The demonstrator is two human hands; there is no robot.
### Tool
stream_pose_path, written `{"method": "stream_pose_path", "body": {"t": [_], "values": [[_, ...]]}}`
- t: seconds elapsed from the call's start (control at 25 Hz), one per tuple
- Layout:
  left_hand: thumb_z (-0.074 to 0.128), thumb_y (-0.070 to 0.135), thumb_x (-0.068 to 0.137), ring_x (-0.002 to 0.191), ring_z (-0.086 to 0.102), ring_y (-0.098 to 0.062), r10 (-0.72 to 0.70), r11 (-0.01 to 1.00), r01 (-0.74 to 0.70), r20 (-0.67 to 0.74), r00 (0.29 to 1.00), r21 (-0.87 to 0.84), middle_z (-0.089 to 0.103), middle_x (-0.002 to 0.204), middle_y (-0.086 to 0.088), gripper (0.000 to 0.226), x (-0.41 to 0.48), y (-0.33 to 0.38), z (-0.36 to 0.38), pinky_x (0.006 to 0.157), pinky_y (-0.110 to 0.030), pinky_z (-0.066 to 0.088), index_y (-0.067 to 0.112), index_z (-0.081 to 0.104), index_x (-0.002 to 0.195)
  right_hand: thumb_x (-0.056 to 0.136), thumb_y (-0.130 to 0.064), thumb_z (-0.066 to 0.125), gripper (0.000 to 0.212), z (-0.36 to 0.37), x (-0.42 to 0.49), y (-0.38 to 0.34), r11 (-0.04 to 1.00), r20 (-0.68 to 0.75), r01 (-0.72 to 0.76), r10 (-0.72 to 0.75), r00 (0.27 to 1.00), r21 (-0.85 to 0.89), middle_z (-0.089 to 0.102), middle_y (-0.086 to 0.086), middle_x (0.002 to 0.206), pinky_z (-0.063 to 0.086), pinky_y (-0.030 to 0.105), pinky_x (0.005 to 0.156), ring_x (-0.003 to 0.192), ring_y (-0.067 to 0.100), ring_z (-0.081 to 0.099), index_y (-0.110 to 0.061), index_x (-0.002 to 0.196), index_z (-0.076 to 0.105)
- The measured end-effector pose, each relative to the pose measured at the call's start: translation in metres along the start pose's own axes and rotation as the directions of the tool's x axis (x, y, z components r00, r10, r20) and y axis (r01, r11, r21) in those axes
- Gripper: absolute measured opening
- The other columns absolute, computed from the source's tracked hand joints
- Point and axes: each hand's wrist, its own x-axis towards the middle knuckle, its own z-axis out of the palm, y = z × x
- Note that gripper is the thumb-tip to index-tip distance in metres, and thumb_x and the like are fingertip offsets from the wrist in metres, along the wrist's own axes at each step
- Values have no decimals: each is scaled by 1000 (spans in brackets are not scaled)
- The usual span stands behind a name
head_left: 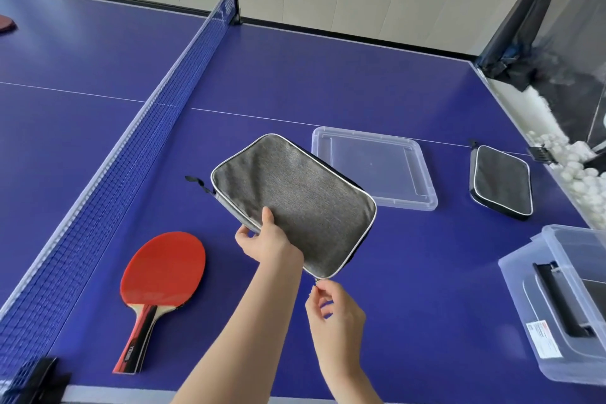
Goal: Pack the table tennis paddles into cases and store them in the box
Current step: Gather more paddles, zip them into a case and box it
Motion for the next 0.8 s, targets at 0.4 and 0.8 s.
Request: {"method": "stream_pose_path", "body": {"t": [0.4, 0.8], "values": [[69, 19, 87, 80, 53, -12, 82, 996, -82, 34, 996, 20, 52, 90, 5, 32, 0, -9, -15, 81, -30, 42, 18, 44, 109, 68, -13, 84, 19, 9, -18, 1, 999, 108, 53, -52, 993, -2, 61, -12, 57, 39, 15, 38, 41, 5, 50, -18, 79, 70], [69, 14, 87, 81, 65, -23, 52, 955, -164, 404, 913, 248, 66, 89, -6, 27, 33, 5, -78, 73, -38, 55, 14, 51, 106, 92, -30, 59, 13, -61, 61, 56, 849, 218, -436, 384, 897, 298, 65, -4, 96, 52, 23, 73, 87, 6, 61, -26, 104, 61]]}}
